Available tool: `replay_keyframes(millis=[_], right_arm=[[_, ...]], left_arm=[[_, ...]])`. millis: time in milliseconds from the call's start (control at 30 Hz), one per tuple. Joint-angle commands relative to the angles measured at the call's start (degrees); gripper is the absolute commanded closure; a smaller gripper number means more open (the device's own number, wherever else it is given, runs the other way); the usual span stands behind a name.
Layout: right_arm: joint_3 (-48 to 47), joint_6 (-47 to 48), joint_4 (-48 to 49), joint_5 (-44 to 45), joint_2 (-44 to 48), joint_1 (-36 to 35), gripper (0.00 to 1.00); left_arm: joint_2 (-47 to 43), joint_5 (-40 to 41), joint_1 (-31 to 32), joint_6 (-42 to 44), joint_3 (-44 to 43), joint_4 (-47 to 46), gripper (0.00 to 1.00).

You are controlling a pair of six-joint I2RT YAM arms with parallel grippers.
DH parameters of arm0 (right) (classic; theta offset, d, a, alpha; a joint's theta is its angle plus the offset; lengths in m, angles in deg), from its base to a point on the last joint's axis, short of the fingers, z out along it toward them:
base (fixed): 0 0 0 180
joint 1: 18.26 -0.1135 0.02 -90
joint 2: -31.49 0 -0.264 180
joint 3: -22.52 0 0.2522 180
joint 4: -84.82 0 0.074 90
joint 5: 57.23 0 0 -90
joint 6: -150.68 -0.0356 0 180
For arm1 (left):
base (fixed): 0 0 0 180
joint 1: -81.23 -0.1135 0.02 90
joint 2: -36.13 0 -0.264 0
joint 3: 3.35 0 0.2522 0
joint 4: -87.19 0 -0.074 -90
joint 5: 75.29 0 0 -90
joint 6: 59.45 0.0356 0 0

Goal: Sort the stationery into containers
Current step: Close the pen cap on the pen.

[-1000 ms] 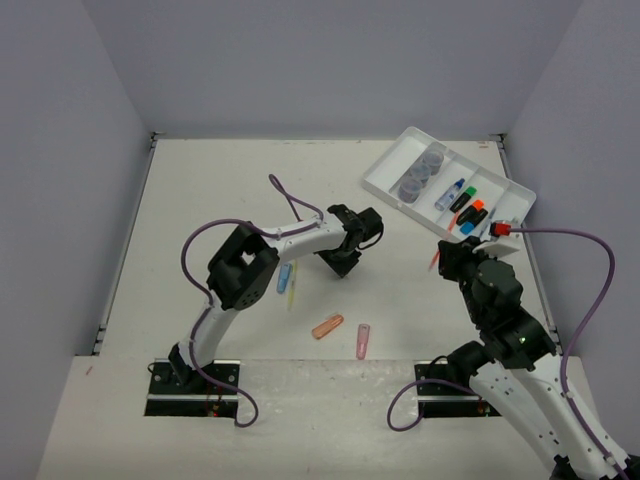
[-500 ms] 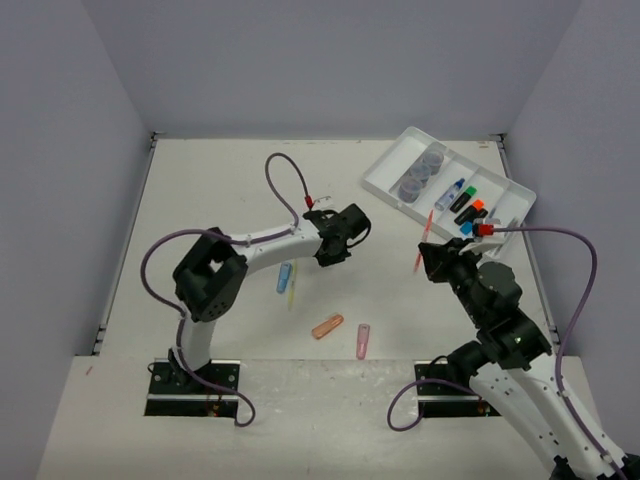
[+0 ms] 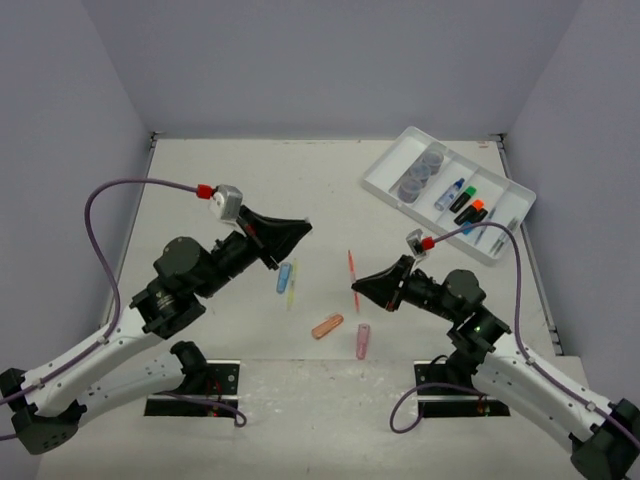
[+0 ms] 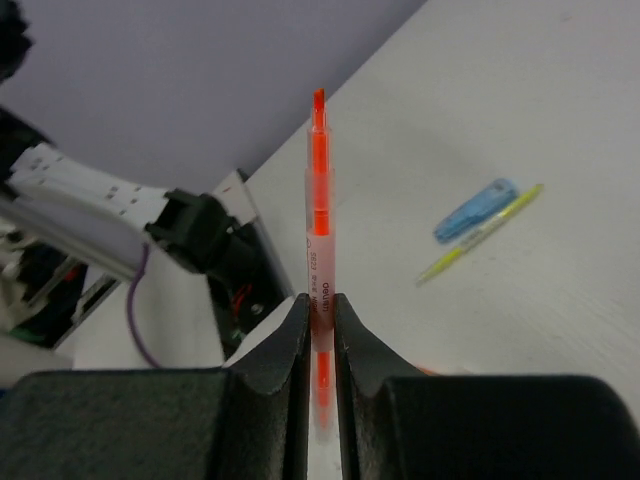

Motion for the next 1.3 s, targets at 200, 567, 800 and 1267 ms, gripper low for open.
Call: replay_keyframes(millis=[200,567,800,1267], right_arm=[[-2.0,0.2,19.5,10.6,-4.4,-17.2,1.0],[-7.5,6.3,12.7,19.5,-6.0,-26.4,1.0],[-7.9,7.8,11.3,22.3,-5.0,-27.8,1.0],[-8.8,8.4,10.2,21.2,-3.8,-28.2,1.0]], left_arm=[[-3.3,-19.5,-0.1,1.3,12.3,-22.9,1.0],[-4.4,-18.8,-0.1,-0.6,11.9,-20.3,1.0],[-5.2,-18.0,-0.2,-0.8,11.3,-19.0,1.0],[-4.1,-18.2,-0.2,-2.4,11.0,-20.4,1.0]])
